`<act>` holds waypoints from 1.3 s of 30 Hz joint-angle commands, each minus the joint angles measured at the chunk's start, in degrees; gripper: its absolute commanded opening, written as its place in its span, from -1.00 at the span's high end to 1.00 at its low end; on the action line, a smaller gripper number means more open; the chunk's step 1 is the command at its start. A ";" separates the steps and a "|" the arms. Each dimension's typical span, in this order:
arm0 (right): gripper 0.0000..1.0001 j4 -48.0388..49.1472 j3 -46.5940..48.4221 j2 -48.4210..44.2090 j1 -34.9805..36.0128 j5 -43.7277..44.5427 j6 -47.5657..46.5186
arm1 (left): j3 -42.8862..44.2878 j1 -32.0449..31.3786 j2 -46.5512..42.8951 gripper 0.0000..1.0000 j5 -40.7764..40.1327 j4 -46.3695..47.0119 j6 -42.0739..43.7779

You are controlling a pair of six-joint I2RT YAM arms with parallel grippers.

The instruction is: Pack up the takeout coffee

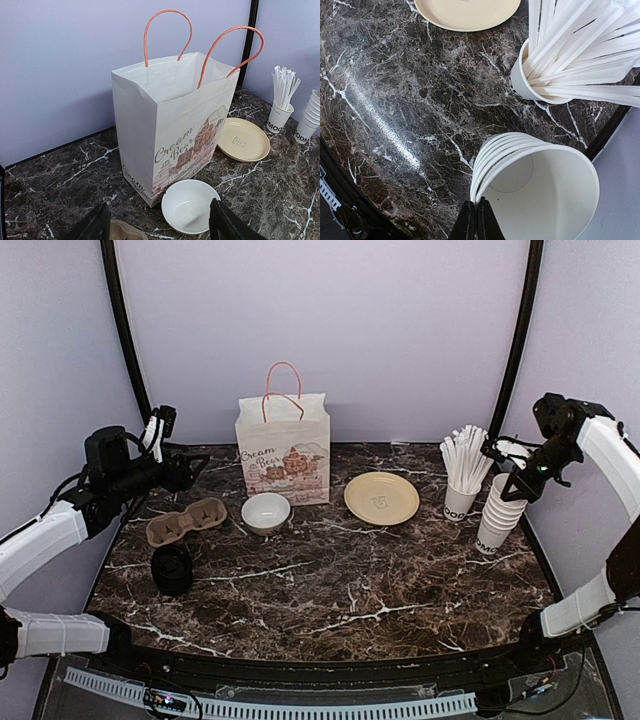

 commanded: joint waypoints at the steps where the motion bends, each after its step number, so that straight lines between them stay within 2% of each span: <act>1: 1.00 -2.46 3.76 -1.96 -0.14 1.63 0.76 | 0.33 -0.11 -1.17 -0.40 0.92 1.04 -0.31; 9: 1.00 -7.91 13.13 -3.99 -0.14 1.11 0.66 | 0.37 -0.11 -0.99 -0.40 0.53 1.04 -0.30; 16: 1.00 -7.97 18.19 -5.71 0.99 0.57 1.31 | 0.88 -0.11 -1.86 -0.40 -0.62 -0.11 -0.70; 24: 1.00 -7.98 27.29 -4.06 8.03 -5.97 2.66 | 7.61 -1.70 0.57 -0.29 -4.93 -7.72 -2.95; 27: 1.00 -7.93 28.72 -2.47 12.90 -7.71 1.45 | 12.51 -2.22 2.53 -0.21 -7.38 -18.64 -6.61; 32: 1.00 -7.01 29.22 1.86 22.90 -9.10 -1.65 | 24.69 -2.61 8.51 -0.09 -14.10 -45.53 -13.33; 33: 1.00 -5.97 28.28 2.67 25.31 -9.25 -1.77 | 26.99 -2.67 9.23 -0.06 -15.44 -48.49 -15.14; 36: 1.00 -0.09 23.93 4.74 33.66 -7.13 -1.22 | 28.66 -2.90 10.80 0.01 -18.83 -59.91 -18.30; 39: 1.00 6.59 19.67 7.16 41.20 -5.60 0.34 | 26.86 -2.92 10.44 0.03 -22.51 -64.73 -20.91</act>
